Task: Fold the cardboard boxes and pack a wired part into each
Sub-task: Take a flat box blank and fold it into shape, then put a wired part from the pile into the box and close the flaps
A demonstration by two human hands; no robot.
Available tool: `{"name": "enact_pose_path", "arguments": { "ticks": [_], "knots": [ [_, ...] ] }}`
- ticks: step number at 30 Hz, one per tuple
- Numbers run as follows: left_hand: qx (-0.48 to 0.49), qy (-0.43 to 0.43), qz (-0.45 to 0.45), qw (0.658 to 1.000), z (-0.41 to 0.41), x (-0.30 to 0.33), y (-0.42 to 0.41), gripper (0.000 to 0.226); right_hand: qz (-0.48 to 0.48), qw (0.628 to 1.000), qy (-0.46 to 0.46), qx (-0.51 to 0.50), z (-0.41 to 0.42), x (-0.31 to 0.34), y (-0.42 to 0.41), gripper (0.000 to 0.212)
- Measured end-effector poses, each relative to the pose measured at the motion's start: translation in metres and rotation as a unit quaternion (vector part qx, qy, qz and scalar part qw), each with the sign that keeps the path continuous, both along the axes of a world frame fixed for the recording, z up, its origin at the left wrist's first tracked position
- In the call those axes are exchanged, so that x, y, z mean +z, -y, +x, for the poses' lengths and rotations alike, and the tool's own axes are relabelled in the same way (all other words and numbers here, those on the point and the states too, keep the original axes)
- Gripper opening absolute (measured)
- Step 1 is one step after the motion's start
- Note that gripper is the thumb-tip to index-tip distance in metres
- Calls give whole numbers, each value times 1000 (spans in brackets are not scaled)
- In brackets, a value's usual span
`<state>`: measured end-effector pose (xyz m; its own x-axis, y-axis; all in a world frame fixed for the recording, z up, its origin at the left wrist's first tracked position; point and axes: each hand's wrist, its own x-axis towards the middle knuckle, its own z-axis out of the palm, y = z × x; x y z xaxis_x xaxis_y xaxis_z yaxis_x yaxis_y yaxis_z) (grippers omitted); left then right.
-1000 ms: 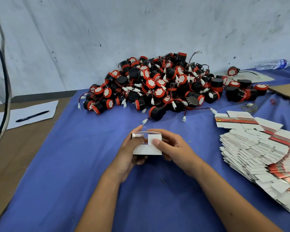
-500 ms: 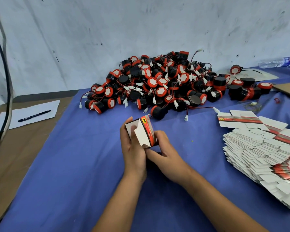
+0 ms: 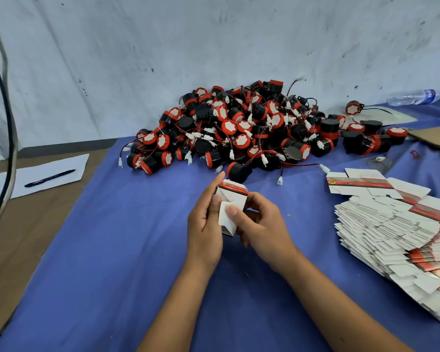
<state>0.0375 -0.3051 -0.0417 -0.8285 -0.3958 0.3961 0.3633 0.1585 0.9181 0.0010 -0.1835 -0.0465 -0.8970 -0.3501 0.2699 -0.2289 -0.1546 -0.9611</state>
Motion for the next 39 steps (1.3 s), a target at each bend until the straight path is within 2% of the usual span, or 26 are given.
{"name": "enact_pose_path", "arguments": {
  "ticks": [4,8,10,13,17,19,20,22,23,24,26,28,29,30,31,33,34,36,39],
  "knots": [
    [-25,2,42,999,1,0,-1,39,9,999,-8,-33,-2,-3,1,14],
    [-8,-2,-26,1000,1,1,-5,36,33,997,-13,-71,-5,-6,3,11],
    [17,-10,-43,999,2,1,-6,38,12,999,-1,-43,-5,-5,1,15],
    [40,-3,-7,999,-1,0,-1,39,-6,1000,15,21,-5,-4,-1,29],
    [52,-5,6,999,-3,-3,0,38,-21,999,23,37,-5,-5,1,34],
    [71,1,7,997,-5,-4,0,34,6,999,-38,-6,-6,-4,-1,34],
    [78,7,1,997,-6,-5,2,33,58,991,-103,-55,-9,-4,-4,34],
    [67,15,4,998,-6,-6,7,31,210,933,-251,-148,-12,-3,-5,38],
    [53,27,9,998,-6,-6,10,35,256,908,-297,-148,-13,-3,-4,43],
    [47,40,2,998,-6,-7,13,40,267,902,-319,-119,-13,-2,-2,47],
    [91,61,-36,993,-8,-9,19,39,222,914,-334,-64,-12,-2,5,48],
    [181,75,-27,980,-12,-13,29,28,157,928,-324,-95,-20,0,12,41],
    [212,78,5,974,-14,-13,34,23,154,922,-324,-143,-30,2,14,36],
    [229,83,41,969,-15,-13,38,21,188,903,-333,-197,-44,5,16,32],
    [238,90,68,965,-15,-14,41,24,264,872,-343,-227,-60,8,19,34],
    [250,102,90,959,-15,-15,46,36,464,790,-349,-200,-93,16,27,60],
    [254,100,92,958,-15,-16,47,38,532,757,-343,-162,-108,20,29,75],
    [259,93,85,958,-14,-17,46,39,609,717,-328,-87,-128,25,32,92],
    [265,86,60,959,-14,-17,45,40,658,682,-315,-46,-134,24,32,84]
  ]
}}
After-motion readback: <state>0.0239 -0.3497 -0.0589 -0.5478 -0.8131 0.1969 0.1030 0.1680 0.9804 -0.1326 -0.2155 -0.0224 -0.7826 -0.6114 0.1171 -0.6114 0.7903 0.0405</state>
